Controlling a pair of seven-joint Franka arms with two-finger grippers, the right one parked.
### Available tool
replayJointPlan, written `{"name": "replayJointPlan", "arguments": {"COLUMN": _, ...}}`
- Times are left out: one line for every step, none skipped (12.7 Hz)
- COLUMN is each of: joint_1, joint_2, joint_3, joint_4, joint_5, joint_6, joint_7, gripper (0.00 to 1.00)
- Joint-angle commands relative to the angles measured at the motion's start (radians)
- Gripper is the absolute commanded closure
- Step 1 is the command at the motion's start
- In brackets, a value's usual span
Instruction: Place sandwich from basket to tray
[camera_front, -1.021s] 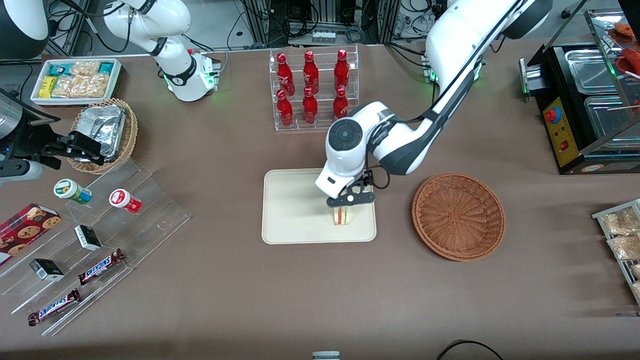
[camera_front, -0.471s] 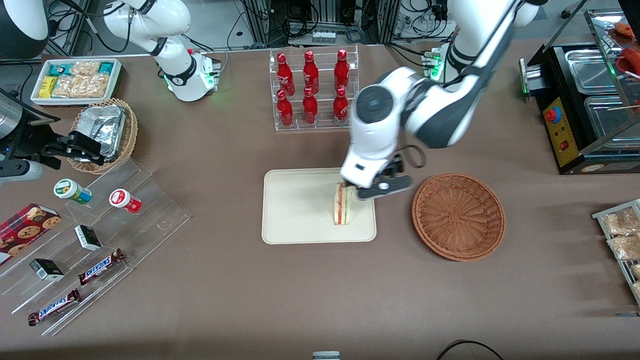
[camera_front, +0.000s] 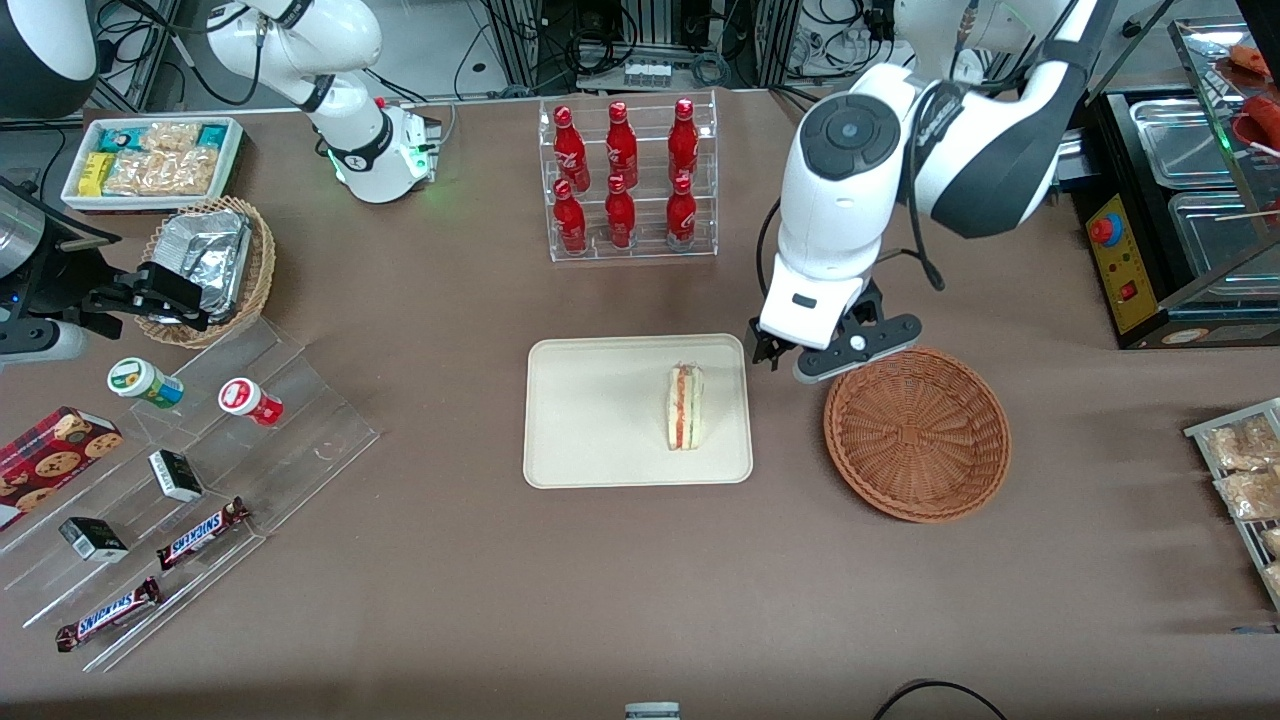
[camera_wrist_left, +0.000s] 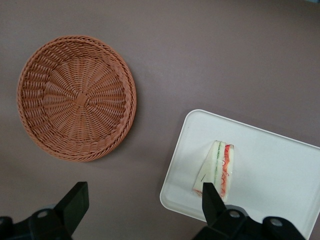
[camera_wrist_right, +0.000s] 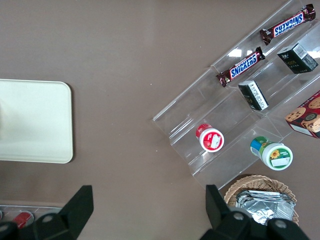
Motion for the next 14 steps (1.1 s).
{"name": "replayJointPlan", "arguments": {"joint_1": 0.014, "joint_2": -0.003, "joint_3": -0.009, "joint_4": 0.099, "joint_5": -0.014, "joint_6": -0.124, "joint_7": 0.008, "gripper": 0.00}}
{"name": "replayJointPlan", "arguments": {"joint_1": 0.015, "joint_2": -0.014, "joint_3": -0.007, "joint_4": 0.119, "joint_5": -0.011, "joint_6": -0.166, "joint_7": 0.052, "gripper": 0.00}}
{"name": "replayJointPlan", "arguments": {"joint_1": 0.029, "joint_2": -0.032, "joint_3": 0.012, "joint_4": 0.134, "joint_5": -0.017, "joint_6": -0.191, "joint_7": 0.116, "gripper": 0.00}}
{"name": "replayJointPlan", "arguments": {"joint_1": 0.043, "joint_2": -0.057, "joint_3": 0.022, "joint_4": 0.136, "joint_5": -0.028, "joint_6": -0.197, "joint_7": 0.167, "gripper": 0.00}}
{"name": "replayJointPlan", "arguments": {"joint_1": 0.052, "joint_2": -0.080, "joint_3": 0.043, "joint_4": 0.136, "joint_5": -0.043, "joint_6": -0.203, "joint_7": 0.228, "gripper": 0.00}}
{"name": "replayJointPlan", "arguments": {"joint_1": 0.053, "joint_2": -0.098, "joint_3": 0.081, "joint_4": 0.138, "joint_5": -0.068, "joint_6": -0.218, "joint_7": 0.291, "gripper": 0.00}}
{"name": "replayJointPlan", "arguments": {"joint_1": 0.055, "joint_2": -0.114, "joint_3": 0.106, "joint_4": 0.142, "joint_5": -0.091, "joint_6": -0.234, "joint_7": 0.339, "gripper": 0.00}}
{"name": "replayJointPlan", "arguments": {"joint_1": 0.061, "joint_2": -0.129, "joint_3": 0.139, "joint_4": 0.153, "joint_5": -0.109, "joint_6": -0.261, "joint_7": 0.394, "gripper": 0.00}}
{"name": "replayJointPlan", "arguments": {"joint_1": 0.067, "joint_2": -0.140, "joint_3": 0.164, "joint_4": 0.165, "joint_5": -0.115, "joint_6": -0.287, "joint_7": 0.461, "gripper": 0.00}}
{"name": "replayJointPlan", "arguments": {"joint_1": 0.078, "joint_2": -0.149, "joint_3": 0.176, "joint_4": 0.180, "joint_5": -0.116, "joint_6": -0.313, "joint_7": 0.534, "gripper": 0.00}}
{"name": "replayJointPlan", "arguments": {"joint_1": 0.110, "joint_2": -0.158, "joint_3": 0.180, "joint_4": 0.194, "joint_5": -0.117, "joint_6": -0.347, "joint_7": 0.598, "gripper": 0.00}}
{"name": "replayJointPlan", "arguments": {"joint_1": 0.131, "joint_2": -0.160, "joint_3": 0.180, "joint_4": 0.208, "joint_5": -0.125, "joint_6": -0.370, "joint_7": 0.643, "gripper": 0.00}}
{"name": "replayJointPlan", "arguments": {"joint_1": 0.165, "joint_2": -0.163, "joint_3": 0.181, "joint_4": 0.226, "joint_5": -0.137, "joint_6": -0.387, "joint_7": 0.677, "gripper": 0.00}}
{"name": "replayJointPlan", "arguments": {"joint_1": 0.196, "joint_2": -0.167, "joint_3": 0.181, "joint_4": 0.228, "joint_5": -0.148, "joint_6": -0.393, "joint_7": 0.704, "gripper": 0.00}}
